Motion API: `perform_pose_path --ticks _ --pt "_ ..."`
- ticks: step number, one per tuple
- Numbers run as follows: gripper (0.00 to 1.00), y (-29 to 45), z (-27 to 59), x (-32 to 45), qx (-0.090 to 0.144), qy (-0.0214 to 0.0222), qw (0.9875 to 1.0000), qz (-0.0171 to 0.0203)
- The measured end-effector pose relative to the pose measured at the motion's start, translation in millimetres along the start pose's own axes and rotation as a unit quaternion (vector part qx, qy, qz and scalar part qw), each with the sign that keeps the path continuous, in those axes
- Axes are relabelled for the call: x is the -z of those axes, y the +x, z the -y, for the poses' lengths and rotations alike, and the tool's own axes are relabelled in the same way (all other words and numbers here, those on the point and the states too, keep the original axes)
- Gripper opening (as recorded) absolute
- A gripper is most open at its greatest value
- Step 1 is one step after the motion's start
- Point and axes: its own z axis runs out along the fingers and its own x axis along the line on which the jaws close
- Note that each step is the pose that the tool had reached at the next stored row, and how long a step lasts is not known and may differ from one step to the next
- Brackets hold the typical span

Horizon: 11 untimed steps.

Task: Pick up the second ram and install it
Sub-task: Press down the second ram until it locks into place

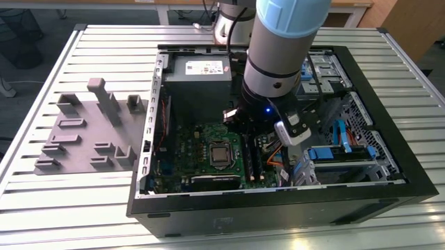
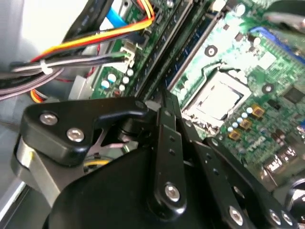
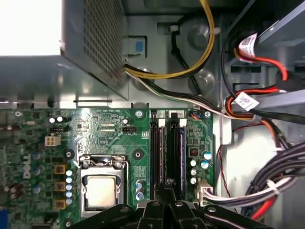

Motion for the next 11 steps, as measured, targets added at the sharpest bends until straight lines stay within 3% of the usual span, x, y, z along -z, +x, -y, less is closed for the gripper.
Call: perform_pose_path --ticks 3,11 --pt "0.11 0.1 -0.2 6.7 0.0 0.0001 1.0 0.0" --pt "0.11 0.1 -0.2 7.0 0.0 0.0001 1.0 0.0"
